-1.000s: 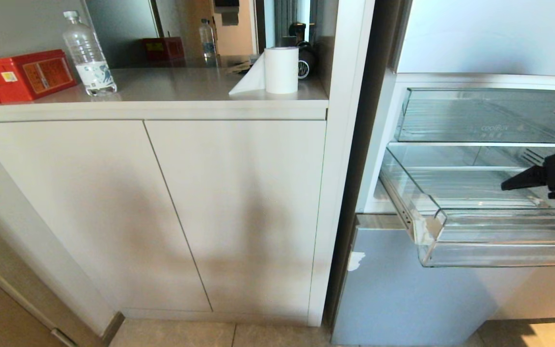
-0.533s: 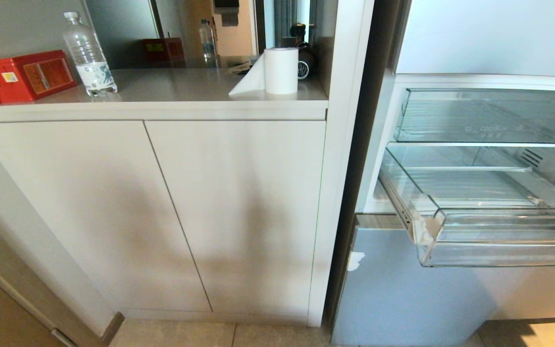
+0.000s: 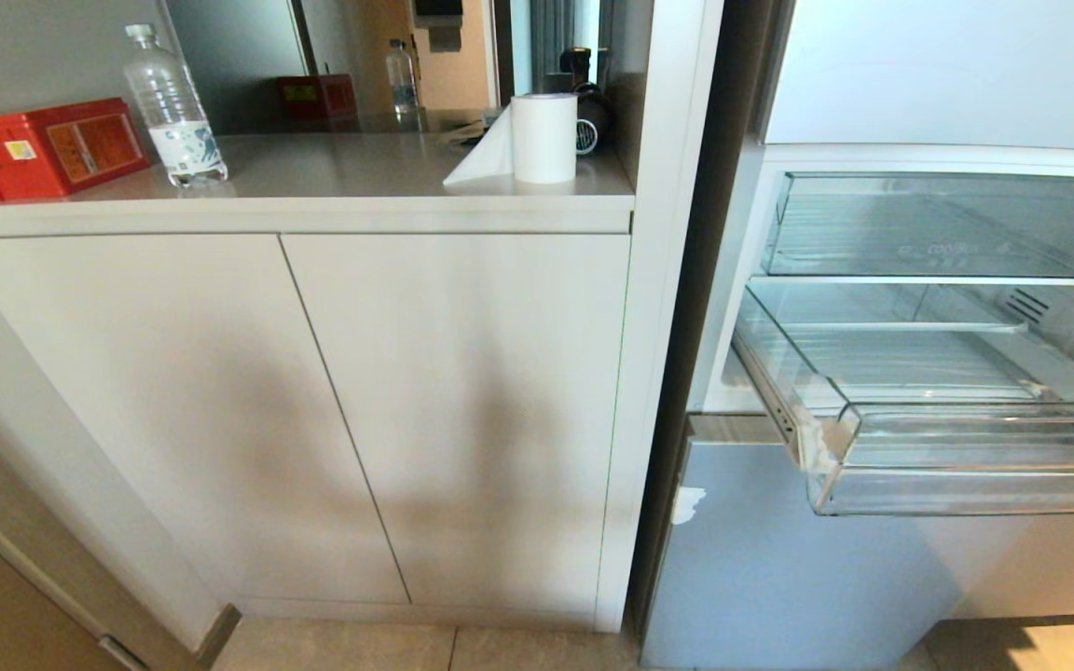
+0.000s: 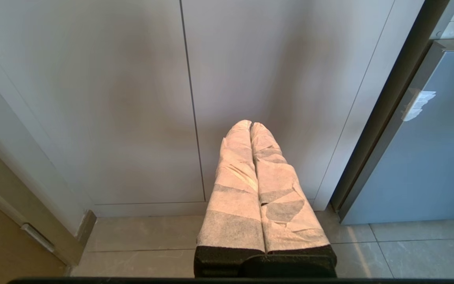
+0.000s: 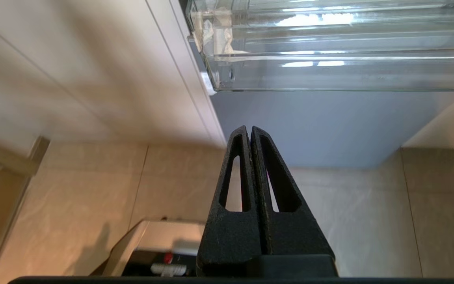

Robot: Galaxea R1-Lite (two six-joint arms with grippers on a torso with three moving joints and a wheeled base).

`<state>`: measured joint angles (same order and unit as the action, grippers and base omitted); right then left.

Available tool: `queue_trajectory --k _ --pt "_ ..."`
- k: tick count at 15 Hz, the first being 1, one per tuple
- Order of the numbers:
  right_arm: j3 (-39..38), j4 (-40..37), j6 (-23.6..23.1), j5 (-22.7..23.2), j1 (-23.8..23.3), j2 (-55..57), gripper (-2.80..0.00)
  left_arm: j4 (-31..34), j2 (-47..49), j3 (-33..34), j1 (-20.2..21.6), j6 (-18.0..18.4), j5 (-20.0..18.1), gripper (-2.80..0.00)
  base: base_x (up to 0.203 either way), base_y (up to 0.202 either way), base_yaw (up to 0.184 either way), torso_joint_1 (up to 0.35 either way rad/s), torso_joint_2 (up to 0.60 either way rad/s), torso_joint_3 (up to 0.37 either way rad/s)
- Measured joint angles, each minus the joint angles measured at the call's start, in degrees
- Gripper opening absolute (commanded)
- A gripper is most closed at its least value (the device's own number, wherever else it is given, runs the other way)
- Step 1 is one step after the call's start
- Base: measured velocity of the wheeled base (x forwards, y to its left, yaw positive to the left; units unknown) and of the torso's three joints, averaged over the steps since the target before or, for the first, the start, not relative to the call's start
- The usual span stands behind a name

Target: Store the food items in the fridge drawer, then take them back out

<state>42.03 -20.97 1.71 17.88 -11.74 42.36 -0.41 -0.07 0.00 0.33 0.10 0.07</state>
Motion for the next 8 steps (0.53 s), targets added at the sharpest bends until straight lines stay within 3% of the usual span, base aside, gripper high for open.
queue_trajectory --k 8 --pt "-28.3 27.7 -1.3 -0.7 1.0 -13.7 -2.80 0.0 0.0 0.0 0.0 0.0 0.0 -2.80 0.000 0.000 0.000 0.000 0.00 0.000"
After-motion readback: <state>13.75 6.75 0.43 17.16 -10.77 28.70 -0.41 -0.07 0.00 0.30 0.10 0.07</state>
